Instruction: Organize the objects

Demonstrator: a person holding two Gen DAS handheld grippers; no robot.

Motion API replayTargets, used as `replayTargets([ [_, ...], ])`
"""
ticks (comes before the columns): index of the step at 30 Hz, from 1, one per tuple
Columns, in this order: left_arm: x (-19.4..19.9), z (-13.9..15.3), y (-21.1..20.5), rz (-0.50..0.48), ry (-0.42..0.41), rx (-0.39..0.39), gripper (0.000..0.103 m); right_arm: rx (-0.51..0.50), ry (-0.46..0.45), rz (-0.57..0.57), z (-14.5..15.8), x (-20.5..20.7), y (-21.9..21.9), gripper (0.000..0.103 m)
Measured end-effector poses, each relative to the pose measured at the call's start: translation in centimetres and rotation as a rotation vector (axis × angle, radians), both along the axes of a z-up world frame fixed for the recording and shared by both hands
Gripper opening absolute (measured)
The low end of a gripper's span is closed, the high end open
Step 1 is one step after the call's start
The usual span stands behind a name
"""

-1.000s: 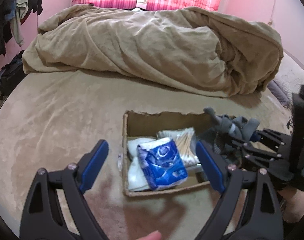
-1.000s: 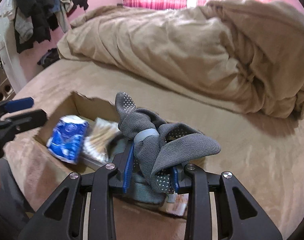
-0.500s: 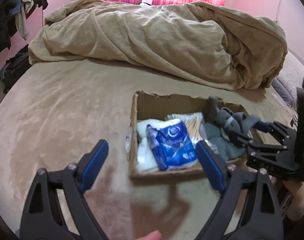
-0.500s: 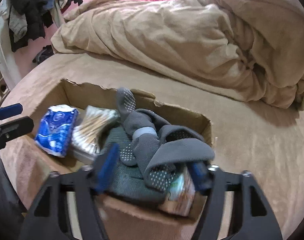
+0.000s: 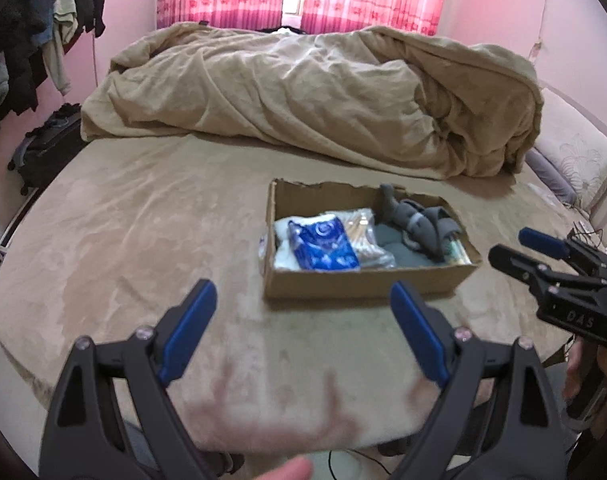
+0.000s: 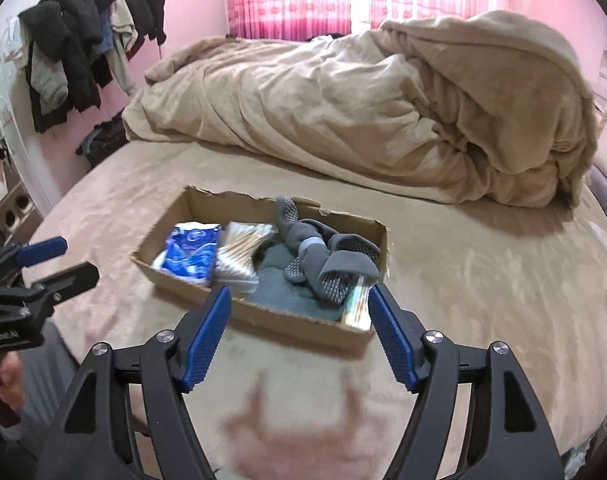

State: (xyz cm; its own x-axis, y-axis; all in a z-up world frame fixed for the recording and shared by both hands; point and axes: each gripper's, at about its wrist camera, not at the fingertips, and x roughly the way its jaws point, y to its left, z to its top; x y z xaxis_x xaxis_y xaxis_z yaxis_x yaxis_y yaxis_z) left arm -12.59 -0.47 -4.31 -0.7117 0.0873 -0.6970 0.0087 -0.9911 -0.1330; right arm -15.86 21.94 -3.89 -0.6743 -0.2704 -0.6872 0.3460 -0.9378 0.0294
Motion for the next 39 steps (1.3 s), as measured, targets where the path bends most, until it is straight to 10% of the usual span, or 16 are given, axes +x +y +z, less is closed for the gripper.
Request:
replayTargets([
  [17, 9.2, 2.2, 2.1, 0.025, 0.061, -0.049, 0.090, -0.116, -0.021, -0.083, 2.5, 9.4, 1.6, 0.085],
  [39, 10.2, 3.1, 2.6, 0.006, 0.083, -0.042, 0.097, -0.113, 0.029, -0.076, 3.6, 11.3, 1.0, 0.086],
])
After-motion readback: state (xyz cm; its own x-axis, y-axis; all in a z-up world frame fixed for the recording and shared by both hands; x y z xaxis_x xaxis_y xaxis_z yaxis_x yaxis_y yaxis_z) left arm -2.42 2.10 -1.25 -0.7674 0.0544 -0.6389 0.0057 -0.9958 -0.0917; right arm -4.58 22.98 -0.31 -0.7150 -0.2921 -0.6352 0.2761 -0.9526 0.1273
